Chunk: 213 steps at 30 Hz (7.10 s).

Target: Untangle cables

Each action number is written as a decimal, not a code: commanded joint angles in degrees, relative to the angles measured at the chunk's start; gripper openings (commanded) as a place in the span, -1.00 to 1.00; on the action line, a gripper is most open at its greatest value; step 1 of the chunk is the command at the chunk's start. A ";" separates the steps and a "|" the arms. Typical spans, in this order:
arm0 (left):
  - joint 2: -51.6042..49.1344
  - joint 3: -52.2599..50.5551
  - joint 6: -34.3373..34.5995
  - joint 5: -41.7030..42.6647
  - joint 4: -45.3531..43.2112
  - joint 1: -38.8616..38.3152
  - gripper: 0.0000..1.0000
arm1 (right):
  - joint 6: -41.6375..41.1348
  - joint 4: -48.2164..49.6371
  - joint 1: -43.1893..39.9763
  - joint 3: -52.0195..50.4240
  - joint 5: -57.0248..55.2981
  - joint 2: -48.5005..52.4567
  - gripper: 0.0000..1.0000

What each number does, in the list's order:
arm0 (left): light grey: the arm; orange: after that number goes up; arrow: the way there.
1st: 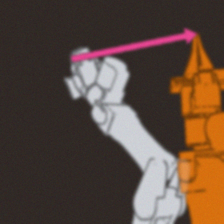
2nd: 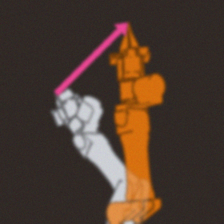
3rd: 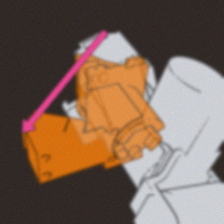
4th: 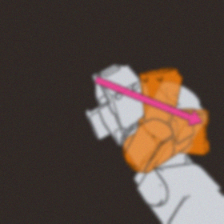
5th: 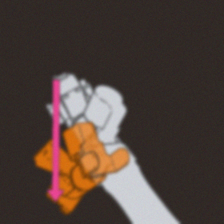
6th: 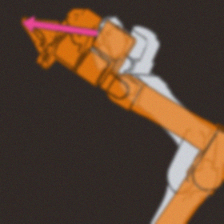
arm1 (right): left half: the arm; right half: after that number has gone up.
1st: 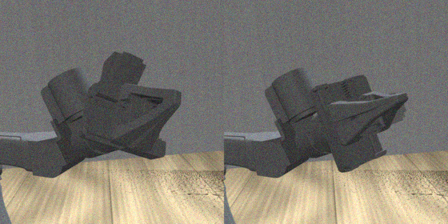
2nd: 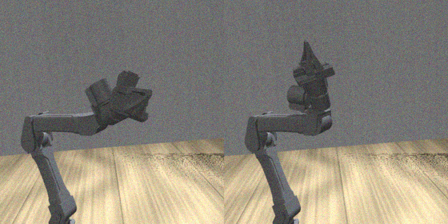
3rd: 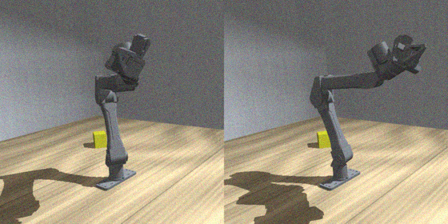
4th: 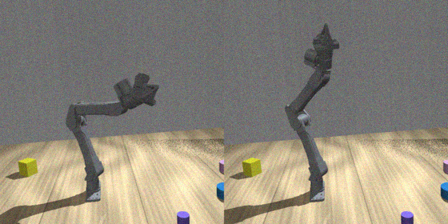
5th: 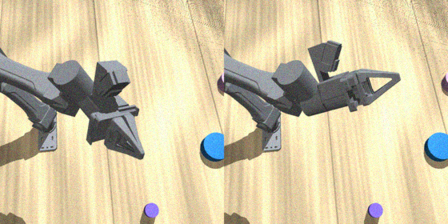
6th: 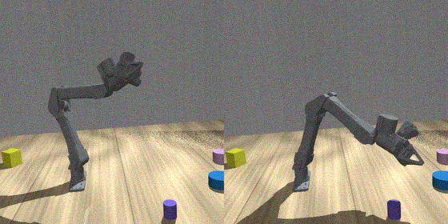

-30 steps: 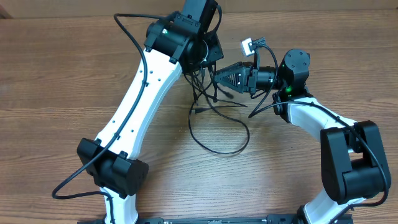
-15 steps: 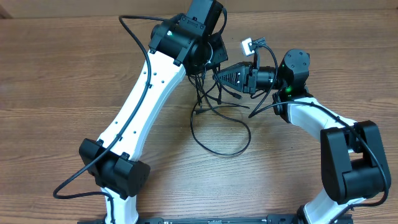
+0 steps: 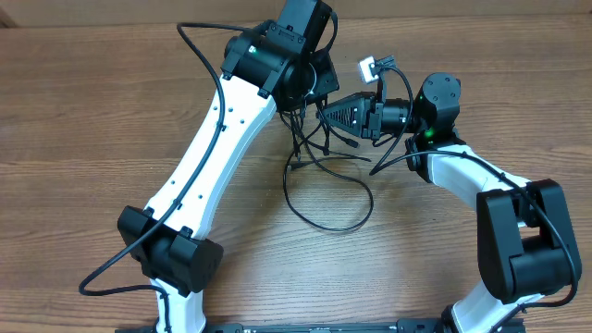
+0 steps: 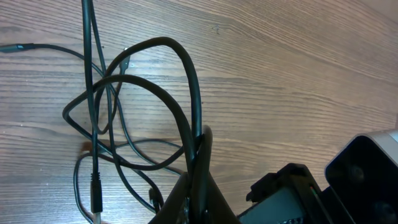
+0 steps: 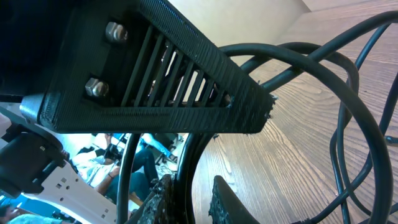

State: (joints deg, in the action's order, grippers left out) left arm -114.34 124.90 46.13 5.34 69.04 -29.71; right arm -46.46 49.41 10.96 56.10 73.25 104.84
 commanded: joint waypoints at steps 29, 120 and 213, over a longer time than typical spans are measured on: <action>0.24 0.04 -0.72 2.19 -0.37 1.33 -0.91 | 0.52 0.11 0.35 0.22 -1.20 -1.22 -0.56; 0.24 0.07 -5.88 13.64 1.64 6.86 -0.92 | 15.06 -4.94 0.15 0.22 -5.18 -1.22 0.03; 0.26 0.24 -7.78 16.63 -1.70 6.29 -0.91 | 4.94 2.71 -4.83 0.24 -6.73 -1.22 -0.92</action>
State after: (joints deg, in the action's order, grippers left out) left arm -114.39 124.86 39.90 19.94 69.04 -23.97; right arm -42.57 53.98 6.46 55.72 66.61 104.73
